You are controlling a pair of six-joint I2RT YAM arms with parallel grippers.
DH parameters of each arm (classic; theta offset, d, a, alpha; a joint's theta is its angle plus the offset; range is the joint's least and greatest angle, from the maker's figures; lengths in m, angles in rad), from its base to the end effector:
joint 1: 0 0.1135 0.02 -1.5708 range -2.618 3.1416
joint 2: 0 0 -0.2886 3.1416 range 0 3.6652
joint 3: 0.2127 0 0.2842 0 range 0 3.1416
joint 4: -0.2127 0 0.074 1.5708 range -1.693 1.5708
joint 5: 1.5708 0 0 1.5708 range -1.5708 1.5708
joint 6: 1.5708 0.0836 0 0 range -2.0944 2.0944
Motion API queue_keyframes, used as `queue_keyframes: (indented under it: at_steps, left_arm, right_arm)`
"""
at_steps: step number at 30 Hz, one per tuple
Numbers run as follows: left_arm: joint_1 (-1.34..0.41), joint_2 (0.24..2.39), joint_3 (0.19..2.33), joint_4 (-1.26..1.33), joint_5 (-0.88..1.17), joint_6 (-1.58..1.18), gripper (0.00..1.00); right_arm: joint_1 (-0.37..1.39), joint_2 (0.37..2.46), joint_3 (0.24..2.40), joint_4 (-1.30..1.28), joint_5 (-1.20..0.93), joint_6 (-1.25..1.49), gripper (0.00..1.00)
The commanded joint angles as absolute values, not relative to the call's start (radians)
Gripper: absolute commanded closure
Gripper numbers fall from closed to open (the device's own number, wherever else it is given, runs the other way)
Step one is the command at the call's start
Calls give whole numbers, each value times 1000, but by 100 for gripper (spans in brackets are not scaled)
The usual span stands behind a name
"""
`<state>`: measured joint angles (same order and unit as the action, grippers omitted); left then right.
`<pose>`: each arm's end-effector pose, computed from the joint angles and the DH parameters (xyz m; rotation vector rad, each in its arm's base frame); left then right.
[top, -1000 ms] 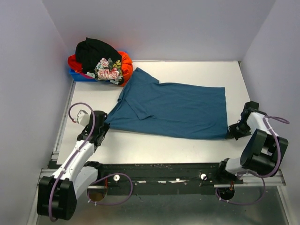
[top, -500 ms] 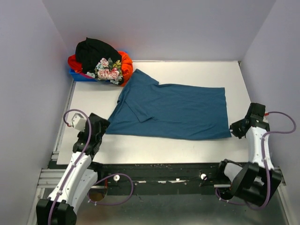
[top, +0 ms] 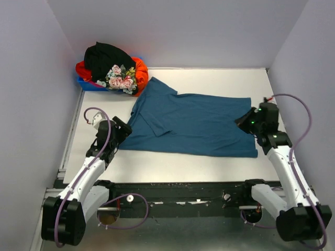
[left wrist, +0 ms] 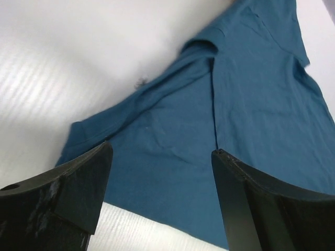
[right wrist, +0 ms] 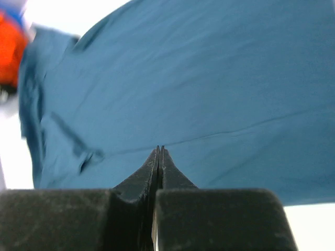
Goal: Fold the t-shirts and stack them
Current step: Fold the flattened tshirt in 1/3 of the way
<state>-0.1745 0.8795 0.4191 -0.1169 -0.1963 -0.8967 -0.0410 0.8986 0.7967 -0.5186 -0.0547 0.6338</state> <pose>0.2414 -0.0260 0.1810 -0.8716 1.9813 -0.4150 0.2508 -0.0057 0.2792 0.7047 2.1029 0.3912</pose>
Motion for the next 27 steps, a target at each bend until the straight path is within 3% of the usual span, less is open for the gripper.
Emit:
queue_keyframes:
  at_steps: [1, 4, 7, 10, 14, 21, 27]
  left_arm:
    - [-193, 943, 422, 55, -2, -790, 11]
    - [-199, 956, 391, 101, -2, -778, 13]
    - [-202, 969, 336, 202, 52, -753, 26]
    - [-206, 1005, 324, 233, 48, -729, 40]
    - [-206, 1061, 339, 250, 51, -726, 48]
    - [-206, 1184, 373, 276, 26, -733, 50]
    - [-206, 1267, 420, 183, -61, -781, 46]
  right_arm:
    - [226, 1049, 814, -339, -104, 618, 99]
    - [441, 1228, 909, -302, -37, 606, 99]
    - [639, 1409, 1030, -293, 75, 604, 99]
    - [757, 1579, 1164, -295, 115, 606, 99]
    - [848, 1757, 1328, -299, 121, 603, 99]
    - [903, 1985, 1540, -350, 150, 592, 99]
    - [928, 2103, 1643, -413, 187, 578, 99]
